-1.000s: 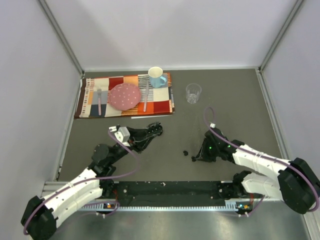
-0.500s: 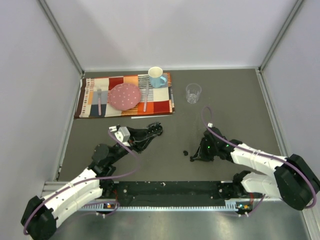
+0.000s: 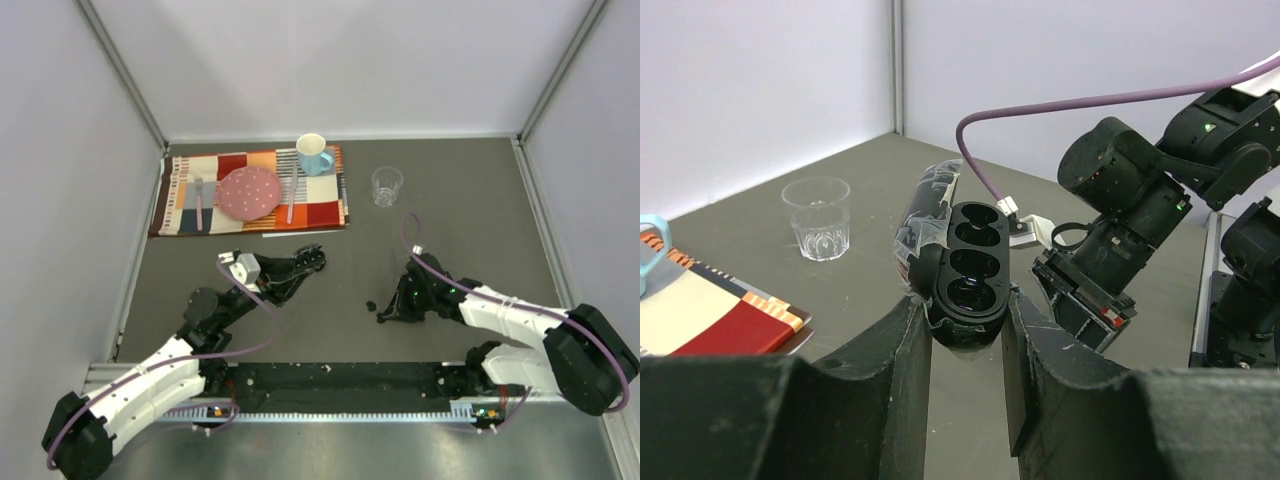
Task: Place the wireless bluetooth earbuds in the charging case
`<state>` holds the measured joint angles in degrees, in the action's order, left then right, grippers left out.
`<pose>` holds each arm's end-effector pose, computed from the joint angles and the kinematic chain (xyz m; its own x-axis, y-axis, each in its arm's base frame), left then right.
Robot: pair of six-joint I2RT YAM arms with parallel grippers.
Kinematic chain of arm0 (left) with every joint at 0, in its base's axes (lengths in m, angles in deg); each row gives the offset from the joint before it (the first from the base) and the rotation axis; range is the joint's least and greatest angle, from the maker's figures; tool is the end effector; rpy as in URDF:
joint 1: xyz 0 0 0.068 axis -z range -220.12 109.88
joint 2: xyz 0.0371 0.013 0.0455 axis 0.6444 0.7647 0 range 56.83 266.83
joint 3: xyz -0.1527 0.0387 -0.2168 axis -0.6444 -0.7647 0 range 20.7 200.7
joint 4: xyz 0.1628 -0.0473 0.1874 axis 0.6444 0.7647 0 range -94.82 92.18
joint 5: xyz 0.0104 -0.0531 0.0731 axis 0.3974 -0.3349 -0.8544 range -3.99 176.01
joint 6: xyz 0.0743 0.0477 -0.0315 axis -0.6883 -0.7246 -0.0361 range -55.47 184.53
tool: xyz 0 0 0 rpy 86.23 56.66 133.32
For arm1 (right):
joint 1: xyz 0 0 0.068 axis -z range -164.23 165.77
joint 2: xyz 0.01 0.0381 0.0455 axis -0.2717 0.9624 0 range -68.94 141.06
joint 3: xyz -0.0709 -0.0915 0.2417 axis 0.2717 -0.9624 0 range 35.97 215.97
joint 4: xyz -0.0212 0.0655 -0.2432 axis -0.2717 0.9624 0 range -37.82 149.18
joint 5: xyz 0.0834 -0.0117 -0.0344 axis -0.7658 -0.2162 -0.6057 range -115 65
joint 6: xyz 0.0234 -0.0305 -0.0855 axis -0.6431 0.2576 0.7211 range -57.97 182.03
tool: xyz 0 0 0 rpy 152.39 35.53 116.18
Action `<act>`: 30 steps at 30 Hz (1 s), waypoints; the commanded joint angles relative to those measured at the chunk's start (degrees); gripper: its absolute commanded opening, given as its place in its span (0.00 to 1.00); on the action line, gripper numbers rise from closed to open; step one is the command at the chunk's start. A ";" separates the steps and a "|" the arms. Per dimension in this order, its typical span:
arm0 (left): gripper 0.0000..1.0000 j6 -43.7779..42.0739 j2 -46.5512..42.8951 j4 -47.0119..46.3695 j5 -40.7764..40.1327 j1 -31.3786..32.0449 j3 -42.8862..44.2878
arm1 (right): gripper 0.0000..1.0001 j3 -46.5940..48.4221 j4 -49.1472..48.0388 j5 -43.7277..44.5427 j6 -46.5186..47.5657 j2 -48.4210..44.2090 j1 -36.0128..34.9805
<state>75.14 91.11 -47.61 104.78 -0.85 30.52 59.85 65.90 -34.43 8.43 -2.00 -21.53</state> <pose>0.1310 -0.1424 0.2649 0.0855 -0.2951 -0.9517 0.8663 0.4938 -0.0753 0.1650 0.1432 0.1031 -0.9335 0.2871 -0.2149 0.1385 0.8414 0.5223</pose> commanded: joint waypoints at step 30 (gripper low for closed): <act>0.00 0.90 -0.44 -0.72 -0.83 0.11 0.81 | 0.22 -0.32 -3.52 -1.64 -0.18 0.38 0.30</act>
<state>75.36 91.11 -46.73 104.54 -0.85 30.52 59.58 64.06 -35.79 8.38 -2.59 -21.53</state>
